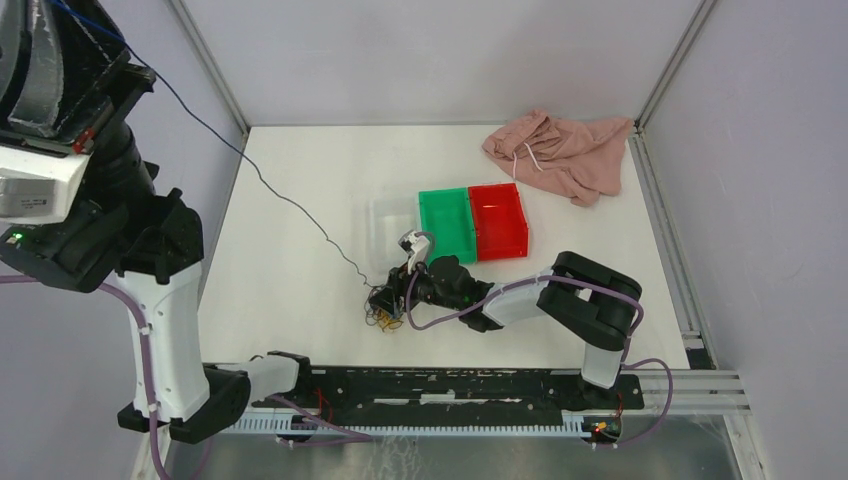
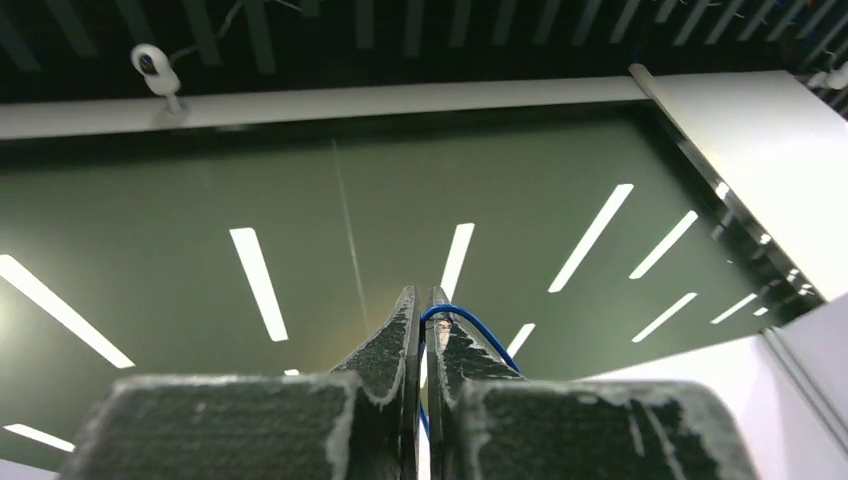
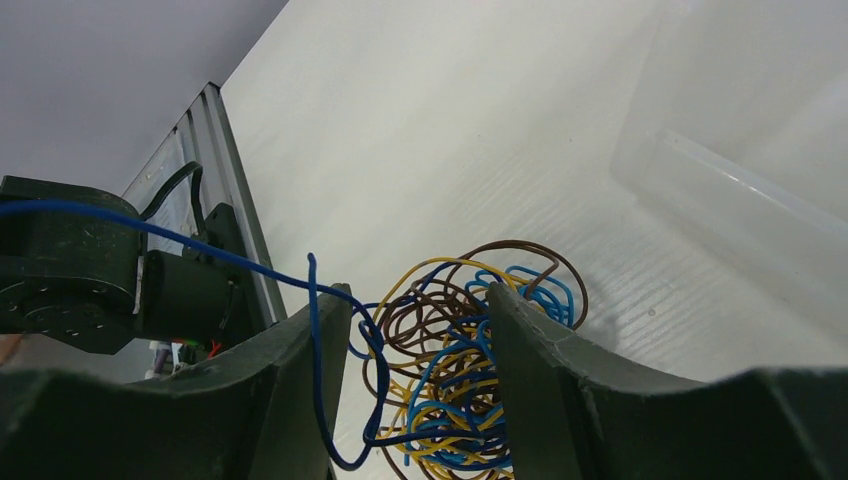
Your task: Untangle the cables
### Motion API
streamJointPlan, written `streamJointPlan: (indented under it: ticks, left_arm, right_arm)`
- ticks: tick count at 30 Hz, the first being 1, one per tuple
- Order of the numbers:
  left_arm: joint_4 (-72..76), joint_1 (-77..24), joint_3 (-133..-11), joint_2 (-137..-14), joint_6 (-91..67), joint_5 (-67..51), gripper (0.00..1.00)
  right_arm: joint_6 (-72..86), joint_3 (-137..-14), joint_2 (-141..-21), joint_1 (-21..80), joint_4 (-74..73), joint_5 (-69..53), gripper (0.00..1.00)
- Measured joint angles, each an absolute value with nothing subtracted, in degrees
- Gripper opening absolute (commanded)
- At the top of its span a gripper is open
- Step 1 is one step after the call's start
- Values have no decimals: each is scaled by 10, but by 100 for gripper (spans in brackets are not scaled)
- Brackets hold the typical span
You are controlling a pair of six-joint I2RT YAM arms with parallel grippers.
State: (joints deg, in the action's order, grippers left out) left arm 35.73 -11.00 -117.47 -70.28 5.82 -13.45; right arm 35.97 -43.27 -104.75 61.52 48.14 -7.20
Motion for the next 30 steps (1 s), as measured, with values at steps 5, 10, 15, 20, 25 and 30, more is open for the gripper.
streamJointPlan:
  ticks: [5,10,15,20,25,30]
  left_arm:
    - [378,-110,-1217,-716,109,-117,3]
    - [396,-110,-1389,-793,173,-83,3]
    - [421,-110,-1383,-781,232,-83,3]
    - [437,-110,-1415,-794,282,-83,3]
    - [442,-110,-1458,-811,319,-73,6]
    - [396,-110,-1244,-690,310,-101,6]
  right_arm:
    - [360,-432,-1047,615,476,-65,59]
    - [359,-422,-1047,615,470,-53,59]
    - [360,-413,-1047,615,459,-40,60]
    - [361,-404,-1044,615,449,-25,63]
    - [361,-394,-1003,617,389,12,64]
    - [354,-367,-930,618,352,28,69]
